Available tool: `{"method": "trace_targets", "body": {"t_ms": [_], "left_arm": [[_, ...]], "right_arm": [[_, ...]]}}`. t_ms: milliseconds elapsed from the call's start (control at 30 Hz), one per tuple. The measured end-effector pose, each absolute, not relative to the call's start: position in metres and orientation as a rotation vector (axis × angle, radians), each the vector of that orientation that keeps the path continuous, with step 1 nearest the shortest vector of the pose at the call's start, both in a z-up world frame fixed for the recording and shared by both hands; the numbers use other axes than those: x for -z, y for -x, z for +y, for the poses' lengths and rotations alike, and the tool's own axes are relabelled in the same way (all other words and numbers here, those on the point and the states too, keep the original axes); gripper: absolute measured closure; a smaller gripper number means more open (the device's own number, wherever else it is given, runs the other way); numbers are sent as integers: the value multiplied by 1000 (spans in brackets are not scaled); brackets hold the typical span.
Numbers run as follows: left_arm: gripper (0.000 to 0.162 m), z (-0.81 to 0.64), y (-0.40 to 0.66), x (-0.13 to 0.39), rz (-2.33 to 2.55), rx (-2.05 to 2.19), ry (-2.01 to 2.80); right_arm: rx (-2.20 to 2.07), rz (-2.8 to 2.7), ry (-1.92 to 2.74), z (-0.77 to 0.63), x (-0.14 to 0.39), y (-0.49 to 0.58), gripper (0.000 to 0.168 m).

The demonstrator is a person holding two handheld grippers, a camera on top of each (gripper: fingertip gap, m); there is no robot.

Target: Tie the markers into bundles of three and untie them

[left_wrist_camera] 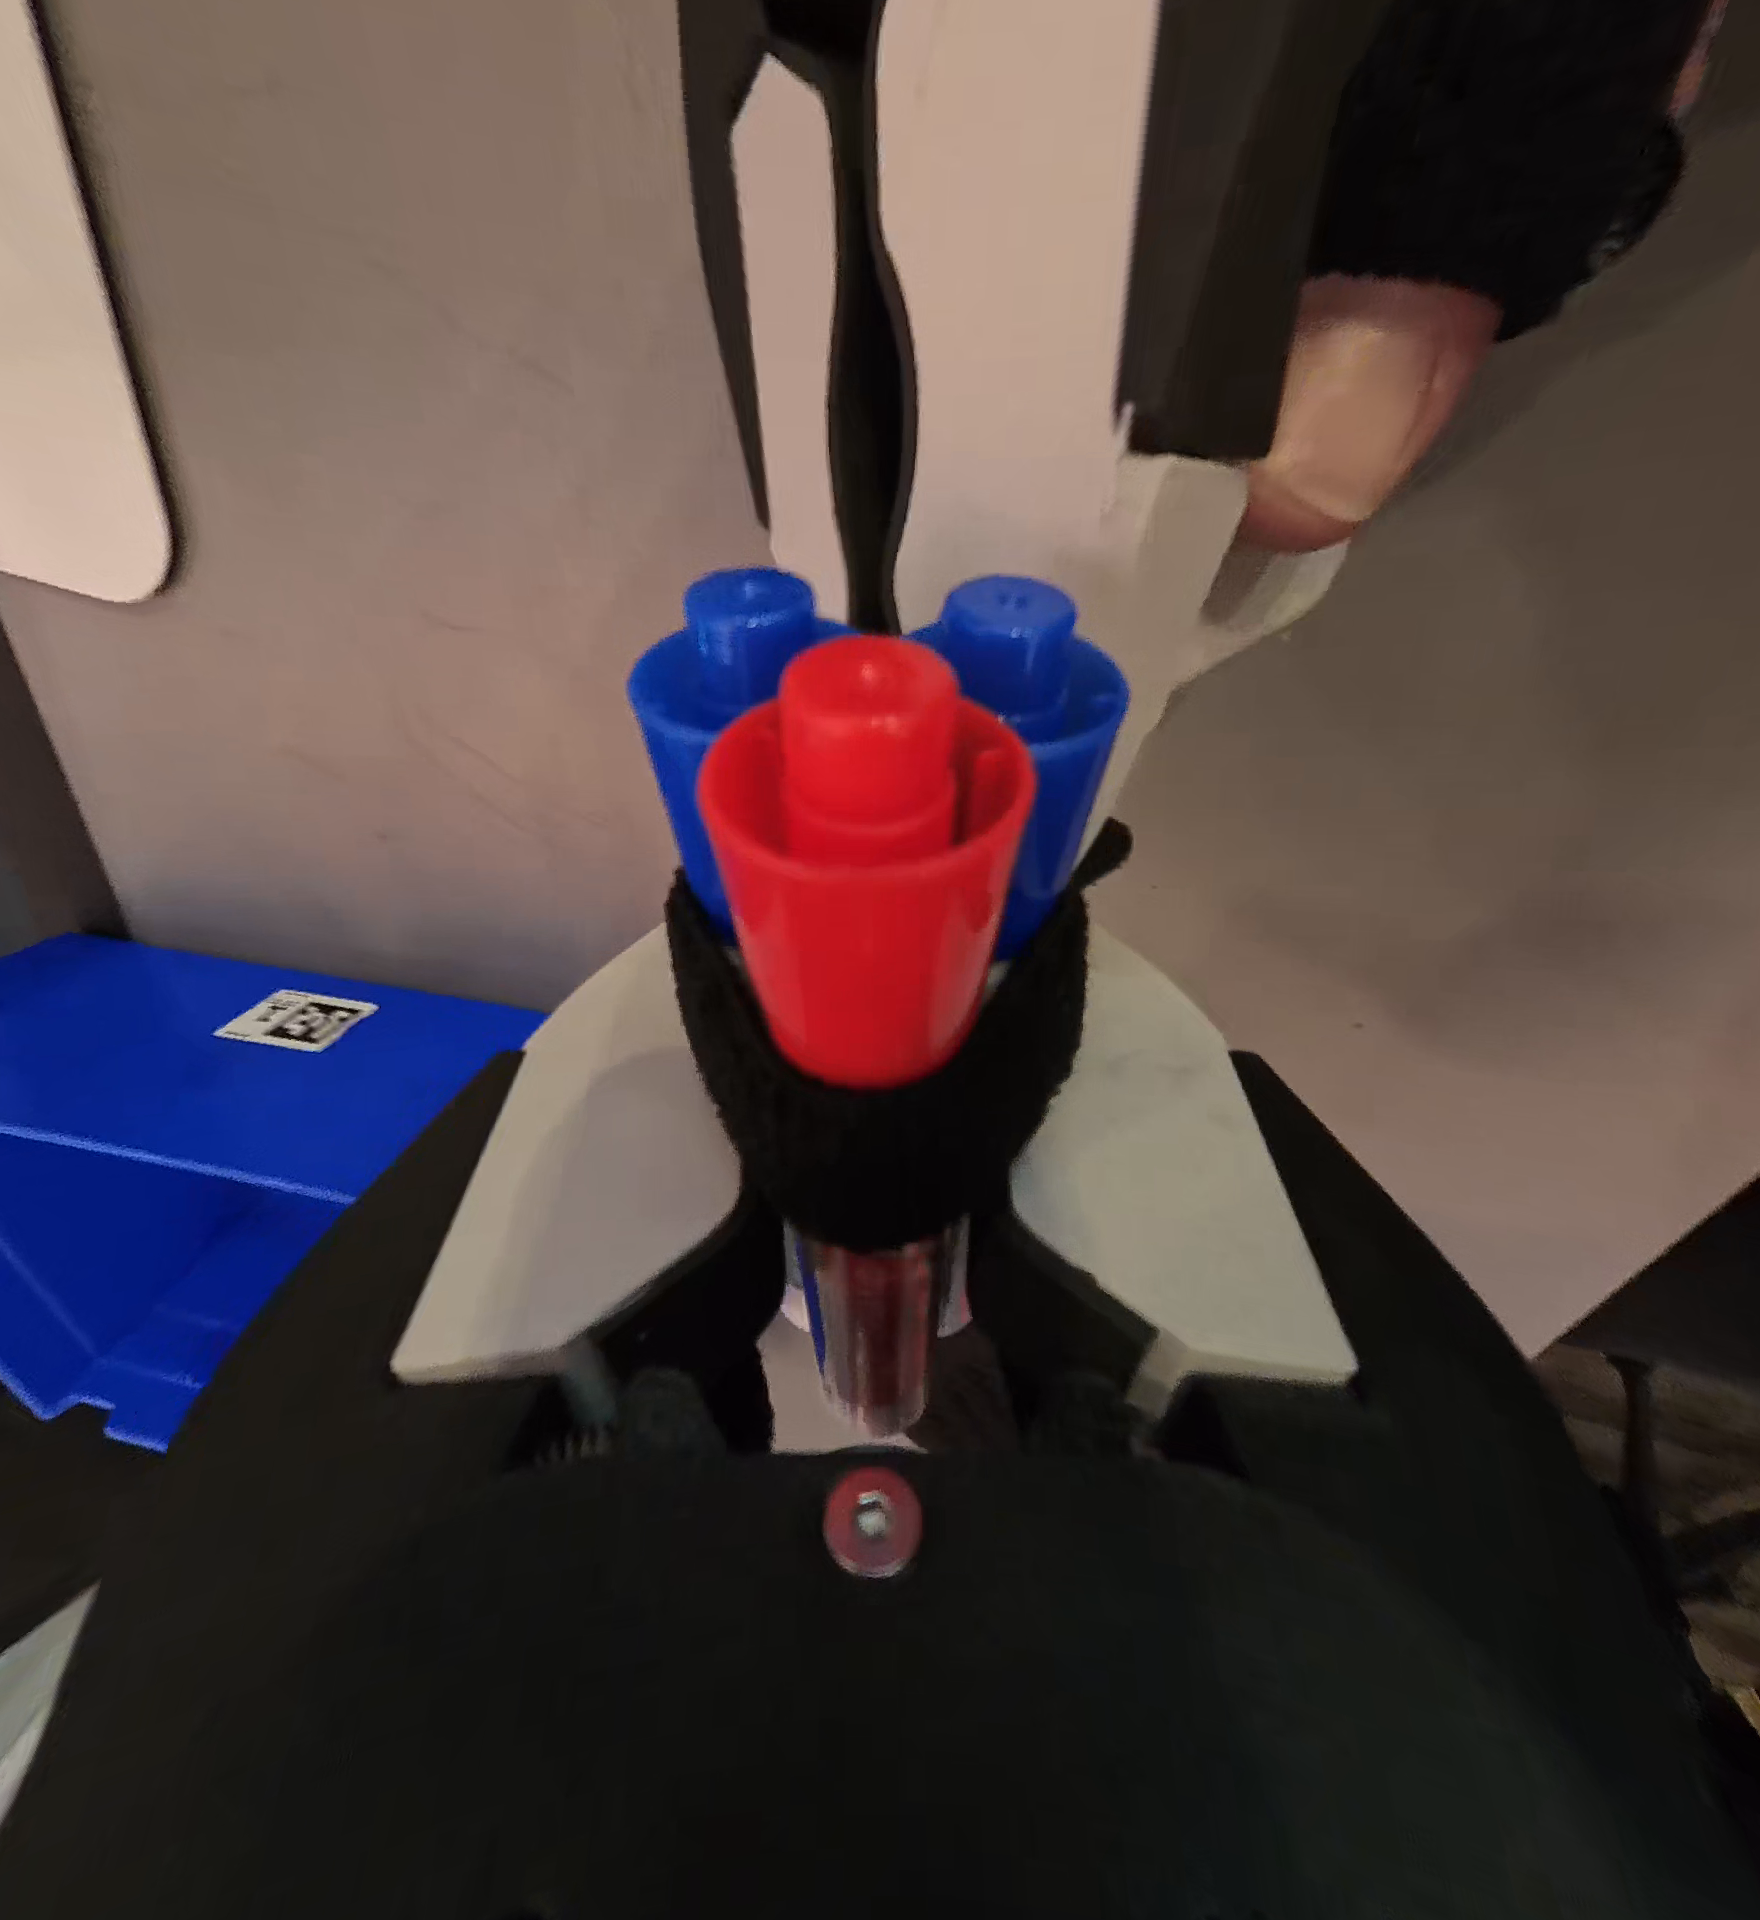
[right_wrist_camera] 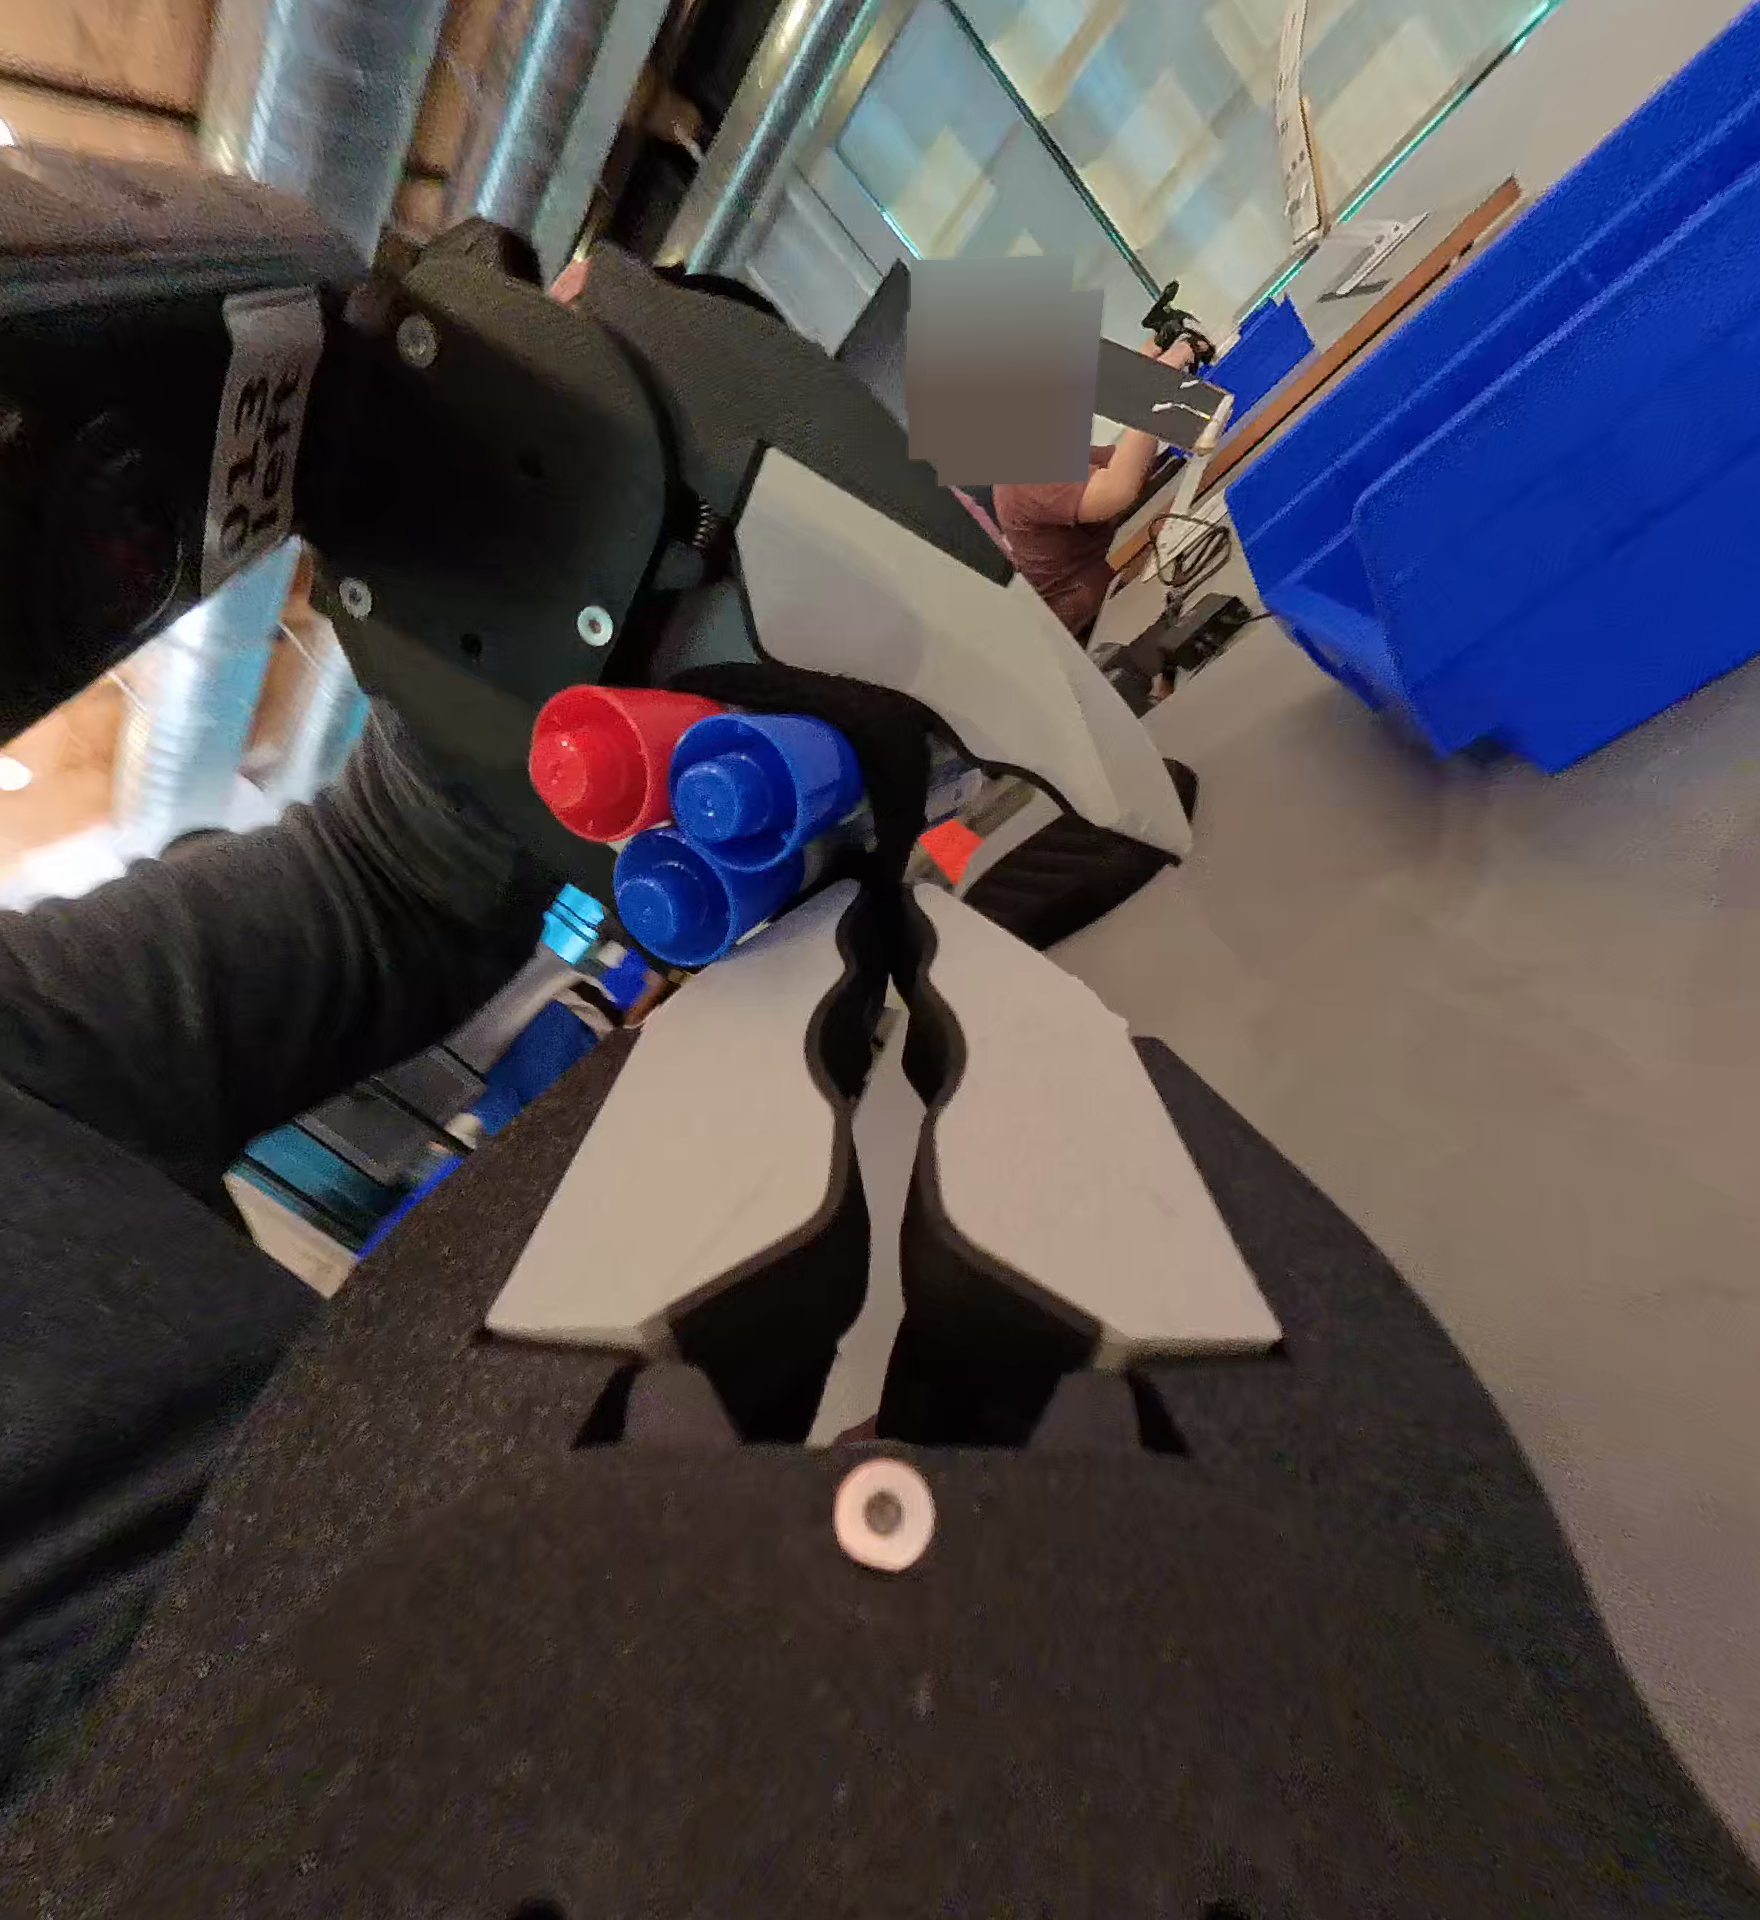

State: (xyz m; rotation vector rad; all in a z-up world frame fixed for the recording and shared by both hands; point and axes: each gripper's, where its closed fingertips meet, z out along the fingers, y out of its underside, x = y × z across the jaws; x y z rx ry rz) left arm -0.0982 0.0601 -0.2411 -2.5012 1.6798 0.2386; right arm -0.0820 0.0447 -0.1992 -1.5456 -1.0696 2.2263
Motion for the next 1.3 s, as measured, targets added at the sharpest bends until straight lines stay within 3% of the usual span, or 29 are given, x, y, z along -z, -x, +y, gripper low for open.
{"method": "trace_targets", "body": {"t_ms": [233, 800, 1167, 1233, 1300], "left_arm": [[119, 60, 111, 252, 1699, -376, 2573], [119, 66, 113, 255, 1681, -391, 2589], [119, 71, 120, 262, 1640, -501, 2578], [121, 73, 124, 260, 1637, -528, 2583], [121, 71, 124, 263, 1651, -505, 2595]], "right_arm": [[-2431, -789, 1636, 46, 210, 89, 168], [-2167, -891, 1595, 50, 217, 89, 168], [-2361, -744, 1691, 48, 223, 93, 167], [-2368, -784, 1675, 42, 222, 94, 156], [-2319, -817, 1661, 41, 222, 95, 165]]}}
